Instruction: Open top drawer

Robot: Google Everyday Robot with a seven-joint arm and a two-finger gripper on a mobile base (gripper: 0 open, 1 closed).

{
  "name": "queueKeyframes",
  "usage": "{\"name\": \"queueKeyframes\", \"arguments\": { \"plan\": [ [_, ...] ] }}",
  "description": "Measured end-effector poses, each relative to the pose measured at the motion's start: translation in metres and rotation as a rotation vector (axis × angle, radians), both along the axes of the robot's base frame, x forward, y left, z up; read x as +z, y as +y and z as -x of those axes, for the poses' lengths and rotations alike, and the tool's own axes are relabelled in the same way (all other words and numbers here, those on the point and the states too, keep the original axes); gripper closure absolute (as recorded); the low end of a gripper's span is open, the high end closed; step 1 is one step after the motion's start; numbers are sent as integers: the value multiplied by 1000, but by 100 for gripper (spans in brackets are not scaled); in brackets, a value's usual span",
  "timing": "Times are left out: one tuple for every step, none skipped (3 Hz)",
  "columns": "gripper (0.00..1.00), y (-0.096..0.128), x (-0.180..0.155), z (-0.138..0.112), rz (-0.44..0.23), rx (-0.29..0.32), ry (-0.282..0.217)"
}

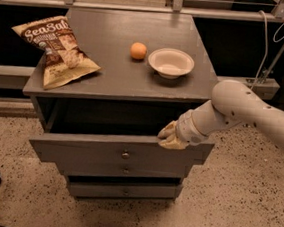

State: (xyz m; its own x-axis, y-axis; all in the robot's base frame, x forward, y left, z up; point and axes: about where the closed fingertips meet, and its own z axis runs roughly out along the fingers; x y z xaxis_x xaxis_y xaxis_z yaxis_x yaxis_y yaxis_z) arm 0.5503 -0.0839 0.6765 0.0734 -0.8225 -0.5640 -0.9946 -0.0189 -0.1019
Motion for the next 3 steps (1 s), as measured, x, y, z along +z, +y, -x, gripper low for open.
{"name": "queueKeyframes", "arguments": {
  "plan": [
    [100, 0, -1, 9, 5, 12, 22],
    [100, 0, 1, 8, 5, 12, 22],
    [100, 1, 1, 17, 10, 24, 42]
  ]
}}
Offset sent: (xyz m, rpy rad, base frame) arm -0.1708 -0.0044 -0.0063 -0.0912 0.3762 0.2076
